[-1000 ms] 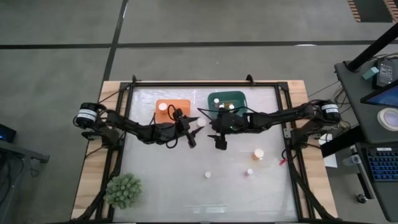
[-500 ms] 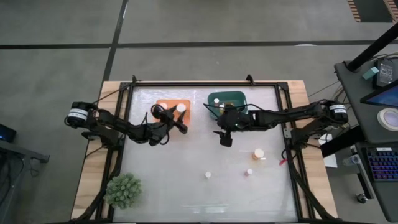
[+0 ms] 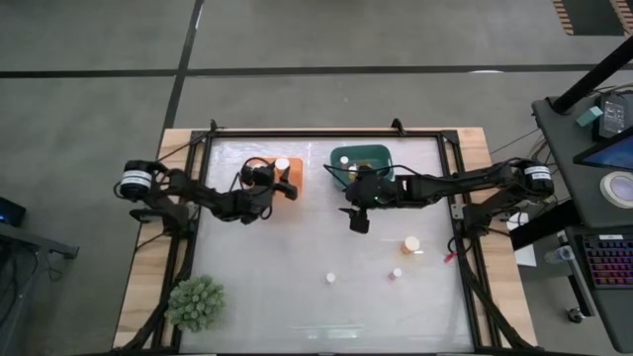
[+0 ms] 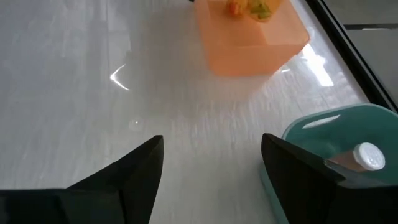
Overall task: Pick and place medicine bottles into bin by pill shape (circle, oval)
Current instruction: Put the top large orange pill bottle into the orange bin
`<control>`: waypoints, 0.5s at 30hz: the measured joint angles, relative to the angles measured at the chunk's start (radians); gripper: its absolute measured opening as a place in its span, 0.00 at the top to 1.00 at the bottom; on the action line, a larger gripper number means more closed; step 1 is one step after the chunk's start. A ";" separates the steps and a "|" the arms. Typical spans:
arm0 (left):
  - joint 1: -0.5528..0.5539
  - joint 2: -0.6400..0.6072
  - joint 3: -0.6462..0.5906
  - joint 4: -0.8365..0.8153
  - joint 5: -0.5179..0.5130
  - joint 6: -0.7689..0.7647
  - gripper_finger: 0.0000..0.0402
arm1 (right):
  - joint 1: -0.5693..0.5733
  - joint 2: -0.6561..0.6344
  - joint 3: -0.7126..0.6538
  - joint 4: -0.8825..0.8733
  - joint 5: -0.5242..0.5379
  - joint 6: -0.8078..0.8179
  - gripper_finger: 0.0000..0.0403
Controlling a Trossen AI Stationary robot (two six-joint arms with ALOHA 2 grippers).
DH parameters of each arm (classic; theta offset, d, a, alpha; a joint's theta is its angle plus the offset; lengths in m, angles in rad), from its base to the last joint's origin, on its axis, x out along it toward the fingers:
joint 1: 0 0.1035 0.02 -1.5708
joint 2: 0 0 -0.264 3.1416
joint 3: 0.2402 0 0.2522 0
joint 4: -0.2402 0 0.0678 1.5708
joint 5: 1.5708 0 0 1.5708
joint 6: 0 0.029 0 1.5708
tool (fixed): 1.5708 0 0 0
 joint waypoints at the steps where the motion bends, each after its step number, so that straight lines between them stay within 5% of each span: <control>1: 0.005 0.008 0.000 -0.002 0.000 0.000 0.55 | 0.000 0.000 -0.001 0.000 0.000 0.000 0.35; 15: 0.038 0.104 0.004 0.000 0.000 -0.053 0.52 | 0.000 0.000 -0.002 0.001 0.000 -0.004 0.35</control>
